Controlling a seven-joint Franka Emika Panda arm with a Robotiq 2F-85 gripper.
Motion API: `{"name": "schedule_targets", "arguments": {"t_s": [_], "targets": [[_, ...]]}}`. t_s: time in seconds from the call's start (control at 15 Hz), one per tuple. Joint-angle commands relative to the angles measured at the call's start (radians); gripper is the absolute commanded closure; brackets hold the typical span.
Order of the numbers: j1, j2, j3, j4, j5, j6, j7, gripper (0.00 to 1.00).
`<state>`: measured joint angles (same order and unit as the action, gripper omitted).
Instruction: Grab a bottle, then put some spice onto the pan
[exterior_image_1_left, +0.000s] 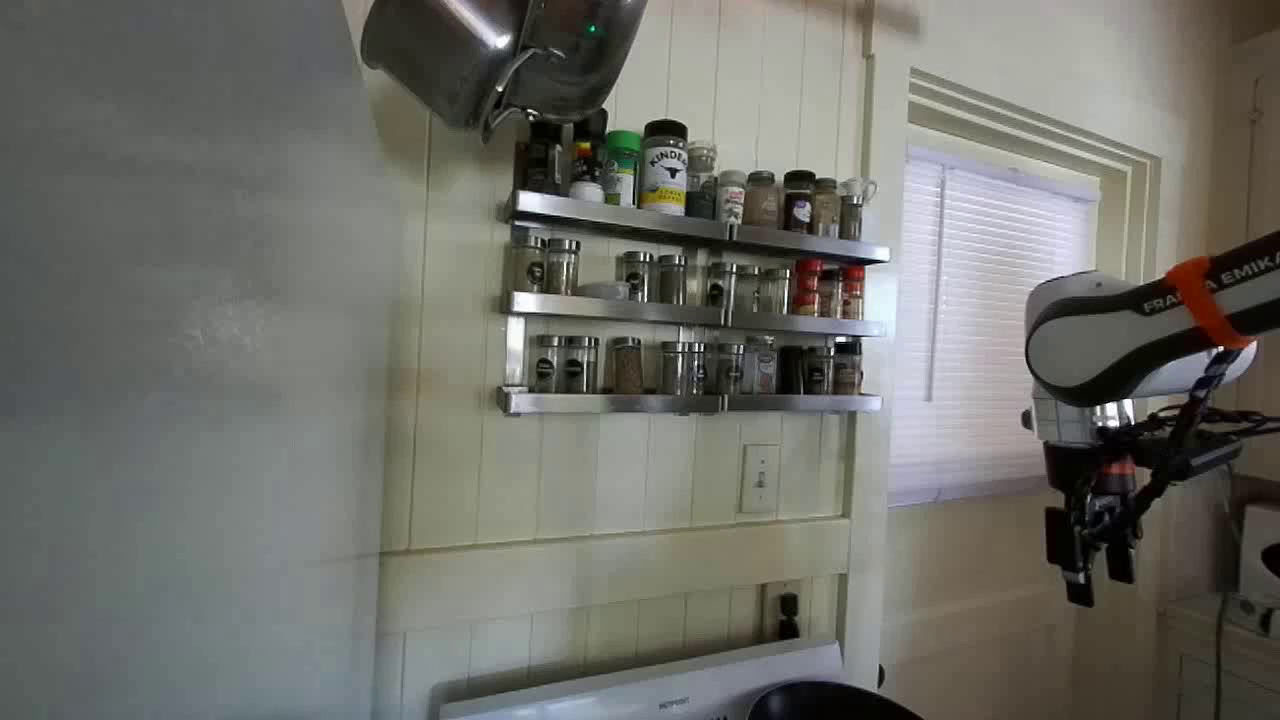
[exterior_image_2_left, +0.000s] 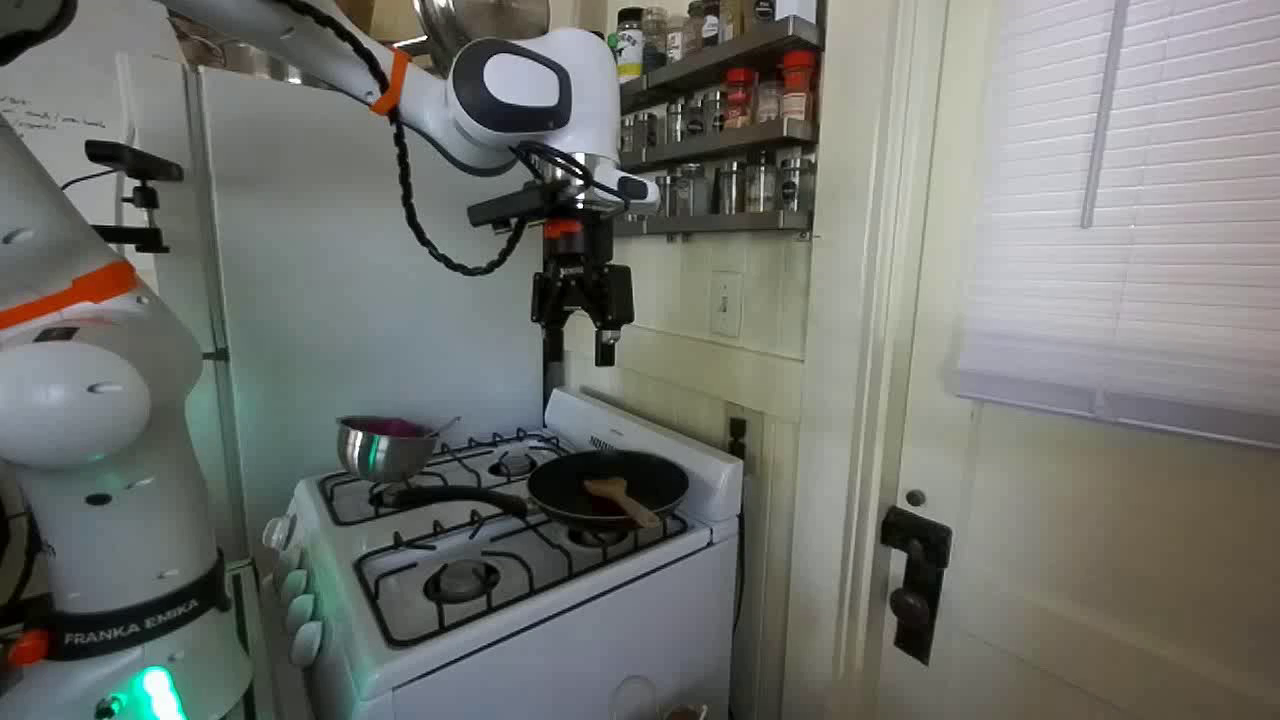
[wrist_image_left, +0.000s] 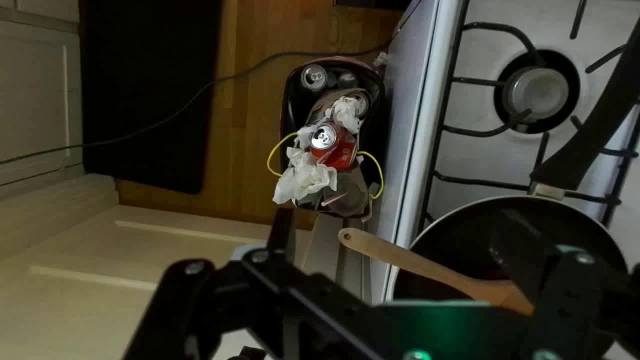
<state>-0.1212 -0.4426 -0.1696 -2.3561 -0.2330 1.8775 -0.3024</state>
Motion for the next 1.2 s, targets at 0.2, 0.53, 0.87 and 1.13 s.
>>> {"name": "schedule_targets", "arguments": {"t_s": [0.2,0.53,0.87,1.13], "targets": [[0.003,0.0,-0.003,0.002,-0.001,-0.002,0.001,0.0],[0.003,0.0,-0.003,0.002,-0.001,-0.002,0.001,0.0],[0.011,-0.005,0.046,0.022,-0.024,0.062,0.077,0.0],[0.018,-0.006,0.135,0.058,-0.074,0.207,0.218,0.0]]}}
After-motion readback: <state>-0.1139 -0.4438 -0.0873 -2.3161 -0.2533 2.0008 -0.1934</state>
